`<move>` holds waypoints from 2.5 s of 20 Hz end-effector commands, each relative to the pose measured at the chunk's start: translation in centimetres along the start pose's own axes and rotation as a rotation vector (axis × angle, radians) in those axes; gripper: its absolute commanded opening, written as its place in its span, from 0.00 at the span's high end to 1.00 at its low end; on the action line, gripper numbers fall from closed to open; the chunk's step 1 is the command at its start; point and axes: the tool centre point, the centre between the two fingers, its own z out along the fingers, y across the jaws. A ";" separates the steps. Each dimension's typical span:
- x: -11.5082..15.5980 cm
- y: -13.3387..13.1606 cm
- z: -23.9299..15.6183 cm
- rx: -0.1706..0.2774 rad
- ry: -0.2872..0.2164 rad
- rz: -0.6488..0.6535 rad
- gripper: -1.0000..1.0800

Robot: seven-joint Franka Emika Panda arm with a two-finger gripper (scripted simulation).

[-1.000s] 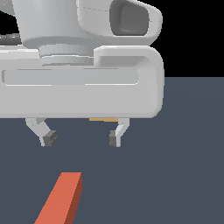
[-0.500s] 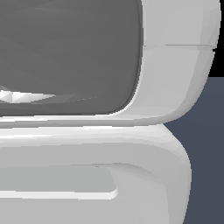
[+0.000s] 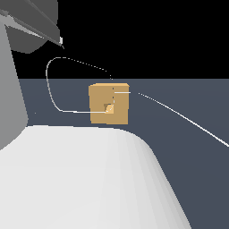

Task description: Insert the peg into the horizontal hole in a box.

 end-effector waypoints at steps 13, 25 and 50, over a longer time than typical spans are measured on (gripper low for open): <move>0.1 0.0 4.4 0.000 0.000 -0.001 0.04; 0.0 0.1 5.0 -0.001 0.000 -0.001 1.00; 15.8 1.6 2.3 -0.001 0.000 0.015 1.00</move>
